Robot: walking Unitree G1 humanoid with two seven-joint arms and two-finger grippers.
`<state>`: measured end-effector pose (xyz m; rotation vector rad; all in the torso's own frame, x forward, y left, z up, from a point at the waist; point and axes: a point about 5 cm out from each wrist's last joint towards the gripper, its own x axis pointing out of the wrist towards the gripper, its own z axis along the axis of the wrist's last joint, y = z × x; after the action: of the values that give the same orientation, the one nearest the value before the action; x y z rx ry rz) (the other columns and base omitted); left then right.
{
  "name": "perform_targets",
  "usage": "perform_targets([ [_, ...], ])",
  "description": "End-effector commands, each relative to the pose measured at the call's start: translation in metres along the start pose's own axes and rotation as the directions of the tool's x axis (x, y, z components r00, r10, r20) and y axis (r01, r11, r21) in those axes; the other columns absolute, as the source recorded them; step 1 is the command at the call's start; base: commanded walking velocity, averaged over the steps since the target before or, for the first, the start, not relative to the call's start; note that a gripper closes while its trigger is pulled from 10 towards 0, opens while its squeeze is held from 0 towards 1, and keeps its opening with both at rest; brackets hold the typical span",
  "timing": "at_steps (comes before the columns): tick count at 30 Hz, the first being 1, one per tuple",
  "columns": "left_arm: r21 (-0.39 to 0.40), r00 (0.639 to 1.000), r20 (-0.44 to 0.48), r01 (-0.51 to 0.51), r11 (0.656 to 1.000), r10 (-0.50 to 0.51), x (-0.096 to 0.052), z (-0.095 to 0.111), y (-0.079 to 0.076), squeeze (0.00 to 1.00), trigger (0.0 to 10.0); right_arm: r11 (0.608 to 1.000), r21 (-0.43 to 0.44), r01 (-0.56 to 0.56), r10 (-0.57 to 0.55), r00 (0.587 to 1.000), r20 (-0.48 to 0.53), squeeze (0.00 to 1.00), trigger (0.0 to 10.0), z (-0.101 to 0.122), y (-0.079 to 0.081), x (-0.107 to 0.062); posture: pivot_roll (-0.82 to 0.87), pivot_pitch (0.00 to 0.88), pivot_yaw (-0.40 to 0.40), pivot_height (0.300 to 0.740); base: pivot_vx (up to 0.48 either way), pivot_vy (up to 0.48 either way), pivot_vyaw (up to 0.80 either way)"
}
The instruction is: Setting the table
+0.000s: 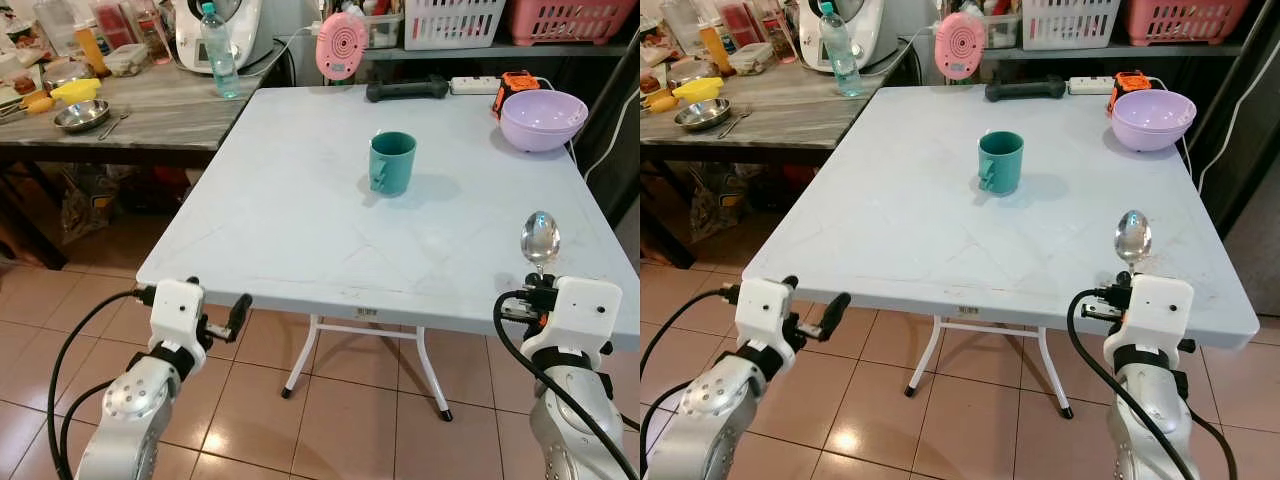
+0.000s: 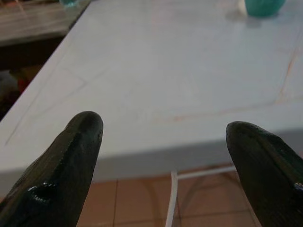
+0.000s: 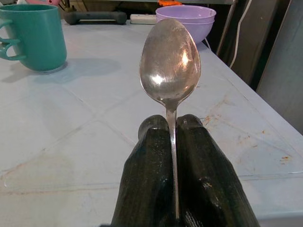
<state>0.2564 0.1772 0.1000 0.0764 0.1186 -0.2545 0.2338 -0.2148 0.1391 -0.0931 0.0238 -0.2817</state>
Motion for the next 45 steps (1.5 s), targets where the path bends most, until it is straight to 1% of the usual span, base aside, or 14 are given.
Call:
perform_targets([
  [1,-0.007,1.0,-0.005,-0.025,1.0,0.025,0.003,0.001,0.003,0.0,10.0,1.0,0.012,0.003,-0.004,0.999,0.04,0.0,10.0,0.01,-0.001,-0.002,-0.17,0.053,0.109,0.74,0.0,0.0,0.0],
  [5,-0.019,1.0,0.023,-0.017,1.0,0.017,0.015,0.01,-0.001,0.0,10.0,1.0,0.019,0.006,-0.007,0.999,0.05,0.0,10.0,0.012,0.0,0.001,-0.18,0.053,0.121,0.74,0.0,0.0,-0.14],
  [12,-0.033,0.998,0.056,-0.018,0.999,0.02,0.026,0.023,-0.001,0.0,10.0,1.0,0.025,0.003,-0.005,0.998,0.055,0.0,10.0,0.013,0.002,0.002,-0.17,0.051,0.124,0.74,0.0,0.0,-0.76],
  [14,-0.047,0.997,0.076,-0.031,0.998,0.034,0.032,0.028,-0.003,0.0,10.0,1.0,0.027,-0.006,0.004,0.998,0.059,0.0,10.0,0.014,0.005,0.004,-0.17,0.054,0.115,0.74,0.0,0.0,0.0],
  [16,-0.053,0.996,0.083,-0.037,0.998,0.041,0.034,0.03,-0.004,0.0,10.0,1.0,0.026,-0.009,0.007,0.998,0.061,0.0,10.0,0.015,0.006,0.005,-0.17,0.055,0.112,0.74,0.0,0.0,0.0],
  [21,-0.083,0.994,0.093,-0.05,0.995,0.057,0.037,0.031,-0.009,0.0,10.0,1.0,0.013,-0.024,0.024,0.998,0.064,0.0,10.0,0.018,0.006,0.006,-0.19,0.058,0.085,0.74,0.0,0.0,0.0],
  [29,-0.146,0.989,0.112,-0.075,0.986,0.092,0.044,0.029,-0.021,0.0,10.0,0.996,-0.043,-0.079,0.081,0.995,0.058,0.0,10.0,0.026,0.004,0.01,-0.25,0.06,-0.019,0.74,0.0,0.0,0.0],
  [32,-0.151,0.988,0.124,-0.069,0.986,0.089,0.047,0.03,-0.025,0.0,10.0,0.995,-0.051,-0.086,0.089,0.995,0.052,0.0,10.0,0.028,0.004,0.014,-0.25,0.059,-0.05,0.74,0.0,0.0,0.0],
  [34,-0.153,0.988,0.13,-0.068,0.986,0.089,0.048,0.032,-0.026,0.0,10.0,0.995,-0.05,-0.087,0.09,0.995,0.049,0.0,10.0,0.029,0.005,0.015,-0.25,0.062,-0.053,0.74,0.0,0.0,0.0],
  [38,-0.156,0.987,0.128,-0.073,0.985,0.094,0.05,0.032,-0.024,0.0,10.0,0.995,-0.042,-0.091,0.093,0.995,0.042,0.0,10.0,0.026,0.007,0.017,-0.24,0.058,-0.02,0.74,0.0,0.0,0.0],
  [39,-0.15,0.988,0.123,-0.073,0.986,0.092,0.049,0.031,-0.022,0.0,10.0,0.995,-0.038,-0.09,0.092,0.995,0.041,0.0,10.0,0.025,0.009,0.016,-0.24,0.057,0.001,0.74,0.0,0.0,0.0],
  [45,-0.136,0.991,0.101,-0.07,0.988,0.084,0.046,0.027,-0.018,0.0,10.0,0.998,-0.005,-0.062,0.062,0.997,0.04,0.0,10.0,0.019,0.011,0.012,-0.23,0.057,0.05,0.74,0.0,0.0,0.0],
])
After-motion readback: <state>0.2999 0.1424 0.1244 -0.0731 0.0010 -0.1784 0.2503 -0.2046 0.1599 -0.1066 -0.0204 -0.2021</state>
